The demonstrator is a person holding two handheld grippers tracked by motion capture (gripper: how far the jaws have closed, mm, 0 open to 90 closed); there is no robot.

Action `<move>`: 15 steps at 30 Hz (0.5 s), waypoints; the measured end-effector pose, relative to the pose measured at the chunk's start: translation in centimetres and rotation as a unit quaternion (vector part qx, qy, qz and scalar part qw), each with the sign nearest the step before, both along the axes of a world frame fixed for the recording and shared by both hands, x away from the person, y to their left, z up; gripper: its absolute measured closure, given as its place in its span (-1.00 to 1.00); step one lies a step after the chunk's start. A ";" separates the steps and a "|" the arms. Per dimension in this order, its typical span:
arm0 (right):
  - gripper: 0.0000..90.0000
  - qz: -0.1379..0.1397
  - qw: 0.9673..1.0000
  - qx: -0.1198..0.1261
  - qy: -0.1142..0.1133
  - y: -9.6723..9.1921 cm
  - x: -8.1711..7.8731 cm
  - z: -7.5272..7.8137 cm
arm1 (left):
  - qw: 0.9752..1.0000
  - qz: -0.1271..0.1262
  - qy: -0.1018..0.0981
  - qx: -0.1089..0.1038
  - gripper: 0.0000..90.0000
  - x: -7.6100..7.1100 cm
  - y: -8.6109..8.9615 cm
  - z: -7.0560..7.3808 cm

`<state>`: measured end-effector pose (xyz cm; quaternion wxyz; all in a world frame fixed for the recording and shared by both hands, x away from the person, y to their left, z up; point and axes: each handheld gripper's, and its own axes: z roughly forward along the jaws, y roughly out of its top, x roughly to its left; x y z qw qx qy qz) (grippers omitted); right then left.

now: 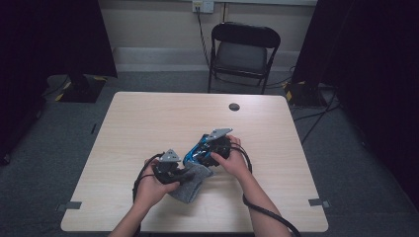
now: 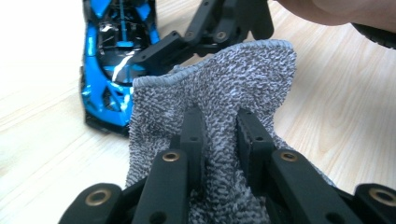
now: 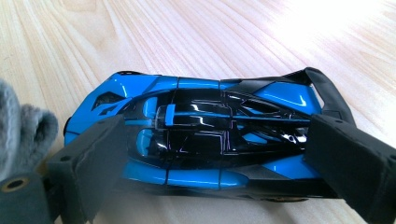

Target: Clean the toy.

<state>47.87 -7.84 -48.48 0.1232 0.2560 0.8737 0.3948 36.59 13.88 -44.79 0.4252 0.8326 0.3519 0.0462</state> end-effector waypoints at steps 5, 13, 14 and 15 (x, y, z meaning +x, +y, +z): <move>-0.88 0.000 1.000 0.000 0.001 0.0 0.0 0.0 | 1.000 0.020 -0.008 -0.005 0.67 0.2 1.4 0.4; -0.88 0.000 1.000 0.000 -0.001 0.0 0.0 0.0 | 0.998 0.057 -0.019 -0.013 0.66 0.7 3.9 0.7; -0.88 0.000 1.000 0.001 -0.002 0.0 0.0 0.0 | 0.998 0.065 -0.020 -0.016 0.66 0.8 4.2 0.7; -0.88 0.000 1.000 0.002 -0.002 0.0 0.0 0.0 | 0.997 0.070 -0.022 -0.016 0.66 0.9 4.5 0.6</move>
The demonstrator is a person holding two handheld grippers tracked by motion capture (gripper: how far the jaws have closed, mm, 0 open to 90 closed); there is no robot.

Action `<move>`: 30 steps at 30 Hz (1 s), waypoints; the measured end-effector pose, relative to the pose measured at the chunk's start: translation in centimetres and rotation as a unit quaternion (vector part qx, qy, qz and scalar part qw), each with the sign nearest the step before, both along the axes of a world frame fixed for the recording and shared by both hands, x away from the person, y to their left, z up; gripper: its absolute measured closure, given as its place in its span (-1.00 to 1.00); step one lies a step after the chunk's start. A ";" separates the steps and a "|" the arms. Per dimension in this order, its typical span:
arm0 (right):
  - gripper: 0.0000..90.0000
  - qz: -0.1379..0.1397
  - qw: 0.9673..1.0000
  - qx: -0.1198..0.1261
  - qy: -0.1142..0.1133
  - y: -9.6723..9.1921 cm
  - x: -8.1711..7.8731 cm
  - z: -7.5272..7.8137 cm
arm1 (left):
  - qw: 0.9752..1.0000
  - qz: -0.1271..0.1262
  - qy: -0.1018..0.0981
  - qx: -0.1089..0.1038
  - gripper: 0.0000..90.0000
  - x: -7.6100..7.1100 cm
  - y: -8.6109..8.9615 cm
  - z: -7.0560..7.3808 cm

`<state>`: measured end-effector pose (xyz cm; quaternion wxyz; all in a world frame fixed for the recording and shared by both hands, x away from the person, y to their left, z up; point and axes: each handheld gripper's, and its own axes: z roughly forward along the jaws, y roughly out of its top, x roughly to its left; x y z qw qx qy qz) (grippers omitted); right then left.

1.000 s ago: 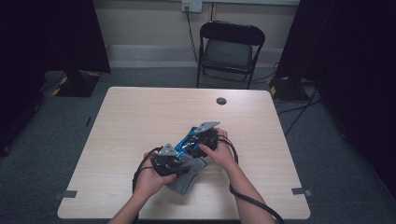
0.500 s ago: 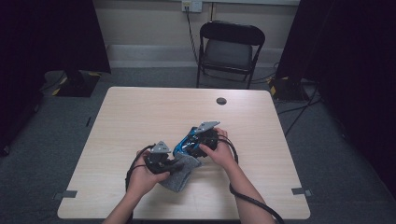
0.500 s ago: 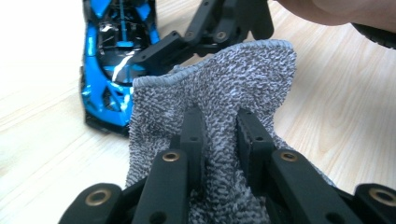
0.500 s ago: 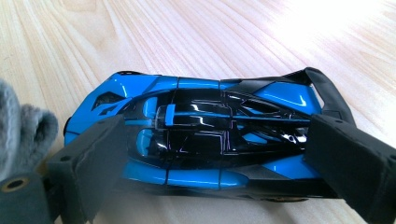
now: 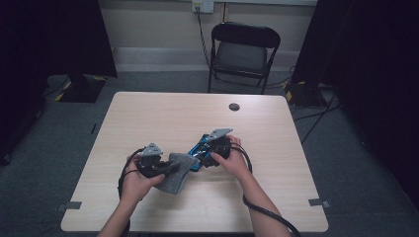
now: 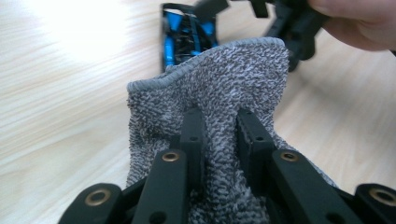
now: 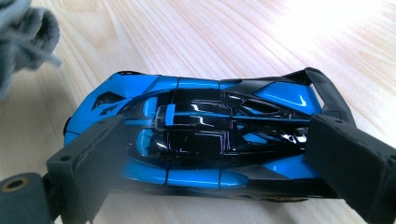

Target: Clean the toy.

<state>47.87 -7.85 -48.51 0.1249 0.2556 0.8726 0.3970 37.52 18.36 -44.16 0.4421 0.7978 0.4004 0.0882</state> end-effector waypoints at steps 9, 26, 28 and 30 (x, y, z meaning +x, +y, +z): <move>-0.88 0.001 1.000 -0.003 0.002 0.0 0.0 0.0 | 0.999 0.048 0.008 -0.001 0.66 1.5 1.7 -1.3; -0.88 -0.001 1.000 0.002 0.000 0.0 -0.1 0.0 | 0.994 0.084 0.019 0.067 0.65 3.2 0.7 -3.6; -0.88 0.000 1.000 0.002 -0.001 0.0 0.0 0.0 | 0.994 0.081 0.022 0.069 0.65 3.3 0.3 -3.8; -0.88 -0.001 1.000 0.002 -0.001 0.0 -0.1 0.0 | 0.994 0.079 0.024 0.071 0.65 3.3 0.2 -3.9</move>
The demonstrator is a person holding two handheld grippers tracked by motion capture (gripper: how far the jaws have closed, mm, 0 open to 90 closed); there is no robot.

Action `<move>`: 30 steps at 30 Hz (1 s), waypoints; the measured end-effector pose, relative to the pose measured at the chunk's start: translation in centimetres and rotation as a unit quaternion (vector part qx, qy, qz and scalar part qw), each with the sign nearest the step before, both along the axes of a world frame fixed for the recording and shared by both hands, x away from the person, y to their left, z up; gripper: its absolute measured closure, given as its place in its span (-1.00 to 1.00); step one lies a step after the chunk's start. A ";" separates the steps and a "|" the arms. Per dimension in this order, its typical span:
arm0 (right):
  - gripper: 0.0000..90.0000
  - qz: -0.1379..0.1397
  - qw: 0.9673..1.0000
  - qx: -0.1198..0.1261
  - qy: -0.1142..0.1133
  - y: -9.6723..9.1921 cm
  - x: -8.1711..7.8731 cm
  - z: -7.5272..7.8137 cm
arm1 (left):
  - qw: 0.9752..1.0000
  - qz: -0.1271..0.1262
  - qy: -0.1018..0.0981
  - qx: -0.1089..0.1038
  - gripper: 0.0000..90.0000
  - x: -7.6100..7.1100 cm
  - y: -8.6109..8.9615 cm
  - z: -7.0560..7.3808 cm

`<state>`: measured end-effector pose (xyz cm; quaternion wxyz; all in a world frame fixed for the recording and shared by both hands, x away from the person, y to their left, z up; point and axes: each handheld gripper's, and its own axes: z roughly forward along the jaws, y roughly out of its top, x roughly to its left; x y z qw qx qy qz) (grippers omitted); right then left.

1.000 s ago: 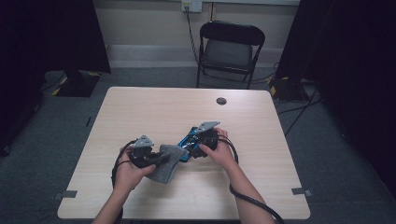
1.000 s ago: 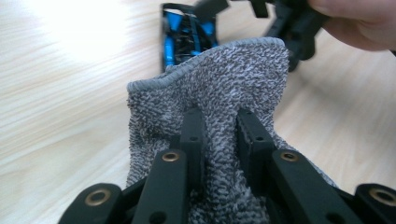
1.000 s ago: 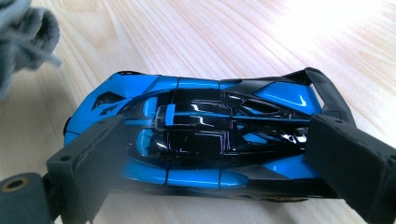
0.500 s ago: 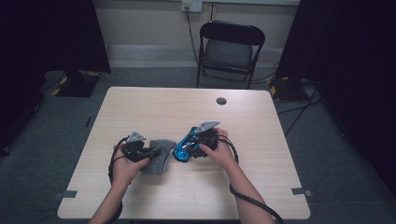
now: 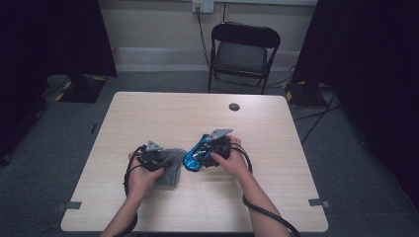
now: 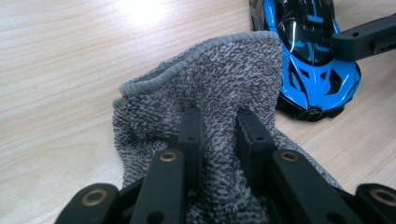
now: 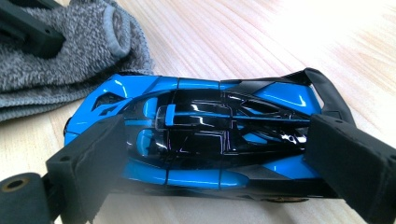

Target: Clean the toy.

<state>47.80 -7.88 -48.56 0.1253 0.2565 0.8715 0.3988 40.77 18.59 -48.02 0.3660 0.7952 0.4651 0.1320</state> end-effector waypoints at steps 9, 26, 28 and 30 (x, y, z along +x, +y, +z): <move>-0.88 0.001 1.000 -0.001 -0.001 0.0 0.0 0.0 | 1.000 -0.017 0.006 0.011 0.65 -0.4 -1.0 0.0; -0.88 0.001 1.000 0.000 0.000 0.0 0.0 0.0 | 0.998 -0.060 0.030 -0.003 0.66 -1.8 -2.4 0.3; -0.88 0.002 1.000 -0.002 0.000 0.0 0.1 0.0 | 0.997 -0.065 0.030 -0.002 0.66 -2.1 -2.8 0.2; -0.88 0.002 1.000 -0.002 0.000 0.0 0.1 0.0 | 0.997 -0.071 0.030 -0.004 0.66 -2.3 -3.0 0.2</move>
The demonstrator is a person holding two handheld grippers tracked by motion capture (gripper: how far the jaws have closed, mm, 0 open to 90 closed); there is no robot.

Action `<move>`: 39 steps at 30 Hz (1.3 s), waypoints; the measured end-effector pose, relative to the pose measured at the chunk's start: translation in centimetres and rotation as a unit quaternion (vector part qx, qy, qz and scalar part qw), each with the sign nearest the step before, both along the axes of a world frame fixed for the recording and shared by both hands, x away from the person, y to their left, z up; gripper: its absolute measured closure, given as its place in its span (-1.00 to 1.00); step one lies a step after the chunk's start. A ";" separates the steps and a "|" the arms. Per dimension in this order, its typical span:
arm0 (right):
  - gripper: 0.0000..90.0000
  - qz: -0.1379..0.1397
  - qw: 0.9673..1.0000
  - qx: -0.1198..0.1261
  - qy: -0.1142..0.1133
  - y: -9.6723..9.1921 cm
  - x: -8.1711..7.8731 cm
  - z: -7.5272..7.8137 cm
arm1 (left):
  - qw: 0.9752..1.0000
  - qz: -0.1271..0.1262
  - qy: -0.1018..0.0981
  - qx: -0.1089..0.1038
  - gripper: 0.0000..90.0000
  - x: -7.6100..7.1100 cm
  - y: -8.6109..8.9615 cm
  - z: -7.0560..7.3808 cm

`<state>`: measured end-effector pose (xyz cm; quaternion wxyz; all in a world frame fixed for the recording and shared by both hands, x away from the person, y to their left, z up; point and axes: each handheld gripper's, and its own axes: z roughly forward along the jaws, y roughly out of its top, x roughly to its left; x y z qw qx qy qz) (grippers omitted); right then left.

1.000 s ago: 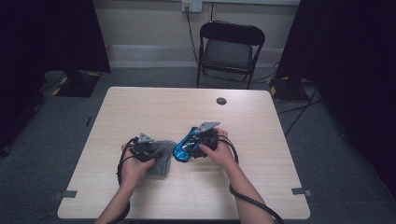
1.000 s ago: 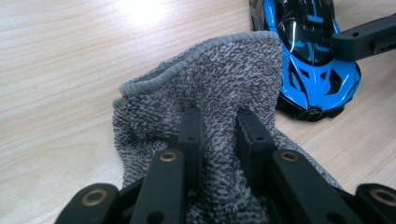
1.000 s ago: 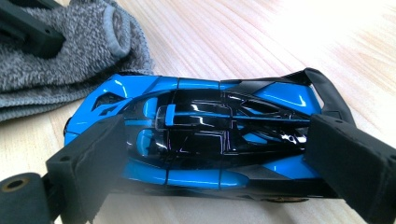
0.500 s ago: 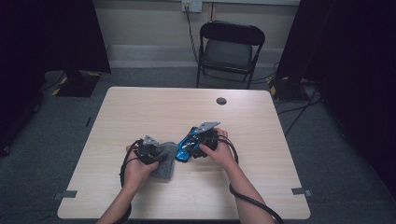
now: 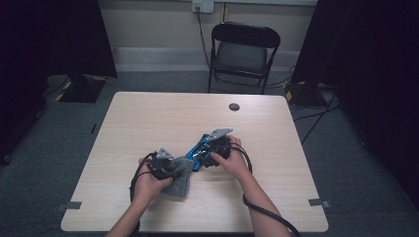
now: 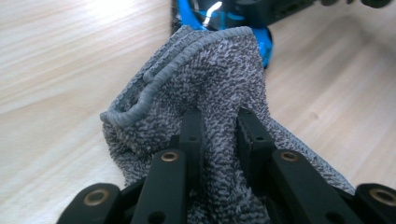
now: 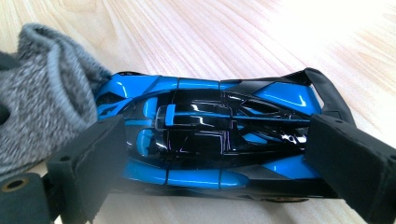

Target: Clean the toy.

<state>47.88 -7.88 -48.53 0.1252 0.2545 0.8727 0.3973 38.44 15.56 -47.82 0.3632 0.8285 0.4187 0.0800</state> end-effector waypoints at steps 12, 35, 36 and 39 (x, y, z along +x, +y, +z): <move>-0.88 -0.001 1.000 -0.001 0.001 0.0 0.0 0.0 | 1.000 -0.015 -0.001 0.003 0.65 -0.5 -0.8 0.1; -0.88 0.000 1.000 -0.001 0.001 0.0 0.0 0.0 | 0.998 -0.067 0.006 -0.012 0.65 -1.6 -3.9 0.0; -0.88 -0.001 1.000 -0.001 0.001 0.0 0.0 0.0 | 0.997 -0.070 0.002 -0.011 0.64 -1.6 -4.1 0.0; -0.88 -0.001 1.000 0.000 0.001 0.0 0.0 0.0 | 0.997 -0.080 0.001 -0.012 0.64 -1.7 -4.7 -0.1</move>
